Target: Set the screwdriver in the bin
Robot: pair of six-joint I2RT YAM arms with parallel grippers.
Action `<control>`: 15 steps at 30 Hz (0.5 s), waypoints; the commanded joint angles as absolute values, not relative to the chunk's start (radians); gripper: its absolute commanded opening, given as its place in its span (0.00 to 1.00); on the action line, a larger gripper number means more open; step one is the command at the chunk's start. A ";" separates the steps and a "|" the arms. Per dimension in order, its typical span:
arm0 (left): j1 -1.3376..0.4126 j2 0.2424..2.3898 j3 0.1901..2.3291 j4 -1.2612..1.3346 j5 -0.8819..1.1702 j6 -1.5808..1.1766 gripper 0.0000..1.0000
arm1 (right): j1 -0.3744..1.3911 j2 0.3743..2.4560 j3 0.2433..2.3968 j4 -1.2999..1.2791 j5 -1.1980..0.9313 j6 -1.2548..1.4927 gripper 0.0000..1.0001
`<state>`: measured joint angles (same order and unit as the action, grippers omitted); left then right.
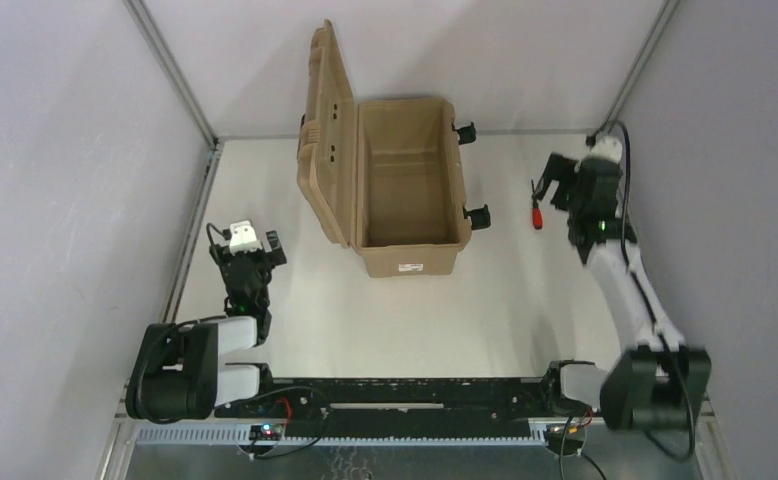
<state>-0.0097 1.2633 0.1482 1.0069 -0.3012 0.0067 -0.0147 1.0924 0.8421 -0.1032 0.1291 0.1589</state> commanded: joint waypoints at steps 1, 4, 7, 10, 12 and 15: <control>-0.003 1.261 0.193 1.058 -0.287 0.006 1.00 | -0.070 1.442 1.164 -0.574 0.131 0.165 1.00; -0.003 1.261 0.192 1.058 -0.287 0.006 1.00 | -0.092 1.657 1.315 -0.658 0.104 0.150 1.00; -0.003 1.261 0.192 1.057 -0.287 0.006 1.00 | -0.097 1.837 1.484 -0.733 0.101 0.120 0.99; -0.003 1.261 0.193 1.057 -0.287 0.006 1.00 | -0.098 1.964 1.574 -0.743 0.099 0.089 0.99; -0.003 1.261 0.192 1.057 -0.287 0.006 1.00 | -0.098 2.032 1.624 -0.755 0.100 0.078 0.97; -0.003 1.261 0.192 1.058 -0.287 0.006 1.00 | -0.097 2.094 1.635 -0.740 0.113 0.066 0.96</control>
<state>-0.0097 1.2633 0.1482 1.0073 -0.3008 0.0067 -0.0959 2.0670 1.5764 -0.6872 0.1032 0.1062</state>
